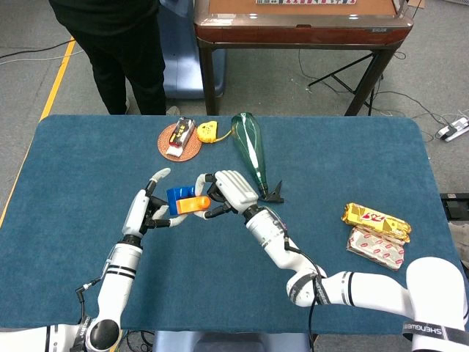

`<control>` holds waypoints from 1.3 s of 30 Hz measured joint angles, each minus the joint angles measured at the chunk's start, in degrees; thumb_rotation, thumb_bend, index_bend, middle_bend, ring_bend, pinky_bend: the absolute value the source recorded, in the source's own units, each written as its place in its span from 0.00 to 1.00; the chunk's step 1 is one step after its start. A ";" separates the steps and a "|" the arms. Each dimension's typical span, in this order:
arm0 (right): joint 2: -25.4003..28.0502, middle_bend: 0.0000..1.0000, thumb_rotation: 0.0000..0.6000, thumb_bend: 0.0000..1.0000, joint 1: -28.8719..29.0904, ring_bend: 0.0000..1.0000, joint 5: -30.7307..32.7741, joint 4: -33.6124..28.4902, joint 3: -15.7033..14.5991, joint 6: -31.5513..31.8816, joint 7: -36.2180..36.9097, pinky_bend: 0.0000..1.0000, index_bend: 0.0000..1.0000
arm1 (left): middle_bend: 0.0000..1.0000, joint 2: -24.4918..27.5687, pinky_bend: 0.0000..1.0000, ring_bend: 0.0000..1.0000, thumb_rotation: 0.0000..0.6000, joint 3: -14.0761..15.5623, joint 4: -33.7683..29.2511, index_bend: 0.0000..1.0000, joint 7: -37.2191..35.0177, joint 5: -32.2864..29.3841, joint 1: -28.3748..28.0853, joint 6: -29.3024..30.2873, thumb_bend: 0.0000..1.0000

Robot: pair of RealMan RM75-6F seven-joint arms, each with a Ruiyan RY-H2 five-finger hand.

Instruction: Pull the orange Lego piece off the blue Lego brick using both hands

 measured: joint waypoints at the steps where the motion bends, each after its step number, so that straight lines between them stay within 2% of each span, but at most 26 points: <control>1: -0.05 1.00 1.00 0.49 -0.02 1.00 0.02 0.03 0.04 -0.09 0.22 1.00 0.64 | 1.00 -0.21 1.00 1.00 1.00 0.04 0.29 0.28 -0.27 0.33 0.09 0.12 0.02; 7: -0.24 1.00 1.00 0.49 -0.12 1.00 0.08 0.38 0.16 -0.77 1.29 1.00 0.64 | 1.00 -0.59 1.00 1.00 1.00 0.23 0.90 0.45 -1.54 1.18 0.51 -0.09 0.02; 17: -0.33 1.00 1.00 0.49 -0.27 1.00 0.06 0.82 0.28 -1.51 2.52 1.00 0.64 | 1.00 -1.20 1.00 1.00 1.00 0.22 1.52 0.66 -3.34 2.67 1.10 -0.09 0.02; 23: -0.43 1.00 1.00 0.49 -0.35 1.00 0.14 1.12 0.26 -2.15 3.33 1.00 0.64 | 1.00 -1.67 1.00 1.00 1.00 0.39 2.04 0.72 -4.15 3.73 1.47 0.06 0.02; 39: 0.93 1.00 1.00 0.49 -1.41 1.00 0.15 0.21 0.79 -3.59 6.83 1.00 0.64 | 1.00 -2.58 1.00 1.00 1.00 1.29 4.33 0.79 -2.18 3.84 1.57 -0.11 0.02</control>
